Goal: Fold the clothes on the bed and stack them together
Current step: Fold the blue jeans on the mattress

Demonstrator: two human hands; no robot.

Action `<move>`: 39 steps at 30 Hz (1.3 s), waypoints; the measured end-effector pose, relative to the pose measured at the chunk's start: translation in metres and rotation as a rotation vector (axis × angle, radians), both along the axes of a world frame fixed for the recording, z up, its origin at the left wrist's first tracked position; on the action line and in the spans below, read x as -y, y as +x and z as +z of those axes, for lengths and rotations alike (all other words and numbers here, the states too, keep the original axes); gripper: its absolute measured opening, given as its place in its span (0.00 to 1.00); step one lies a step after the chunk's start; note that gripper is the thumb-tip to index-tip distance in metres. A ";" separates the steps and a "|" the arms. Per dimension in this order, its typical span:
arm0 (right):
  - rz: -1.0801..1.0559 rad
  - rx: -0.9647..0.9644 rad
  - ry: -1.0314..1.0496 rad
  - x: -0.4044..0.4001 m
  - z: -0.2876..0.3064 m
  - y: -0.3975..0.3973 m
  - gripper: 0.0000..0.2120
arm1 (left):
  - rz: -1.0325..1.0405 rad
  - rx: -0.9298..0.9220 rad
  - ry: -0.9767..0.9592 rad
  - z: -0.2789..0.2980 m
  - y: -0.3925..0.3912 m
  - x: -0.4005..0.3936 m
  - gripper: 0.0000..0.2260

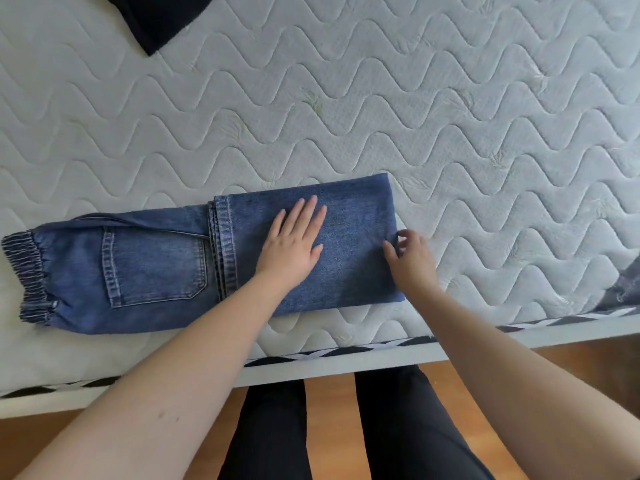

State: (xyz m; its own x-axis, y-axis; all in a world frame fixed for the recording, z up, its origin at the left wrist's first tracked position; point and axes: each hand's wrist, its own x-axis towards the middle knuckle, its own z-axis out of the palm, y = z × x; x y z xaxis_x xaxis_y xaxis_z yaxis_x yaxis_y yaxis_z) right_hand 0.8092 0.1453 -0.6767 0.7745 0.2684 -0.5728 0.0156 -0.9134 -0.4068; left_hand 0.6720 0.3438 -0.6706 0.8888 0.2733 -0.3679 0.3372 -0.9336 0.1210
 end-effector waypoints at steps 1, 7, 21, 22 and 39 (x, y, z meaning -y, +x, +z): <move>-0.089 -0.109 0.022 0.004 0.000 -0.003 0.21 | -0.043 0.013 0.001 0.000 0.009 0.006 0.31; 0.056 -0.181 -0.094 0.031 -0.002 -0.012 0.17 | -0.304 -0.078 -0.033 -0.014 0.011 0.052 0.36; -0.006 0.053 0.115 0.000 0.041 -0.048 0.17 | 0.060 -0.118 -0.085 -0.002 -0.091 0.037 0.26; 0.008 0.003 0.149 -0.010 0.043 -0.050 0.18 | 0.114 -0.106 -0.078 0.001 -0.094 0.031 0.25; 0.285 -0.528 0.237 -0.189 0.047 -0.122 0.21 | 1.174 -0.044 -0.463 0.017 -0.138 -0.032 0.13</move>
